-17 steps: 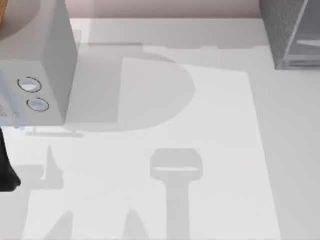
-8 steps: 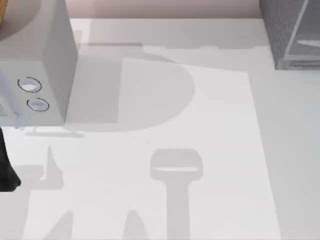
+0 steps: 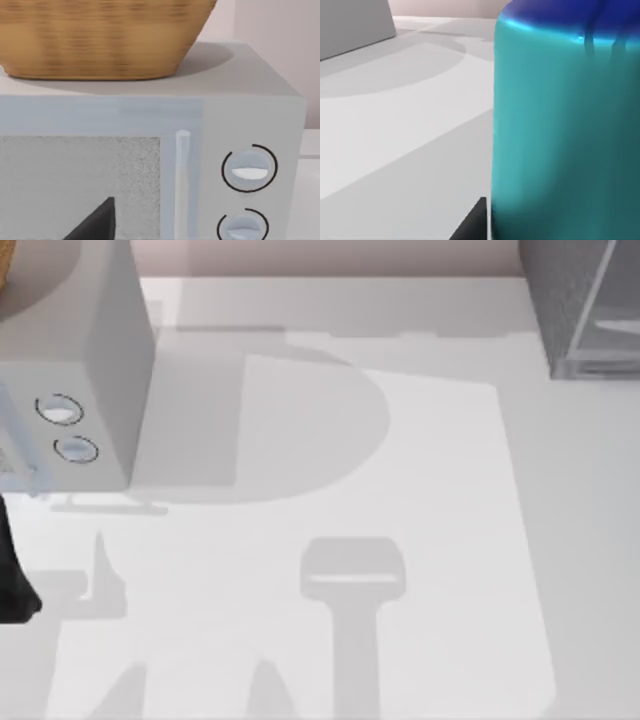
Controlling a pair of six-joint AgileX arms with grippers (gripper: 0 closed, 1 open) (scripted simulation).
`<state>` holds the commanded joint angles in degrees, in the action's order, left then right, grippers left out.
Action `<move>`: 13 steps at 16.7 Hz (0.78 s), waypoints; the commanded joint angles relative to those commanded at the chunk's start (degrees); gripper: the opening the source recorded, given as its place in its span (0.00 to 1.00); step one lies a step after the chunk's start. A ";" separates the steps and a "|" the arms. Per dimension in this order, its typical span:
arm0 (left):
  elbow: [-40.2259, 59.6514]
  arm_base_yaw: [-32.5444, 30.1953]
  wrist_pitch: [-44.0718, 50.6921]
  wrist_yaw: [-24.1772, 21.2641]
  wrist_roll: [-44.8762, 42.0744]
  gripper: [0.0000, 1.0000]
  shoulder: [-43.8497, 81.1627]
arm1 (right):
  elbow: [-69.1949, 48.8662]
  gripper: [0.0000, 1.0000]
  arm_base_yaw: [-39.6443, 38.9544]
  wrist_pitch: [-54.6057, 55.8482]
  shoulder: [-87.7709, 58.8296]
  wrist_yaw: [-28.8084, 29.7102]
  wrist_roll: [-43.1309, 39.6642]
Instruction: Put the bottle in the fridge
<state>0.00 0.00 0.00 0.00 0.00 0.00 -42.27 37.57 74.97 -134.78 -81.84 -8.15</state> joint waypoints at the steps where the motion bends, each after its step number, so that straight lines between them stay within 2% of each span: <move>1: 0.00 0.00 0.00 0.00 0.00 1.00 0.00 | 0.48 0.01 0.05 -0.73 0.78 0.86 0.20; 6: 0.00 0.00 0.00 0.00 0.00 1.00 0.00 | 5.25 0.01 -2.12 -8.66 13.05 9.89 1.66; 13: 0.00 0.00 0.00 0.00 0.00 1.00 0.00 | 13.38 0.01 -11.50 -23.41 41.23 25.12 2.92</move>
<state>0.00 0.00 0.00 0.00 0.00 0.00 -28.89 26.07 51.56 -93.54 -56.73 -5.23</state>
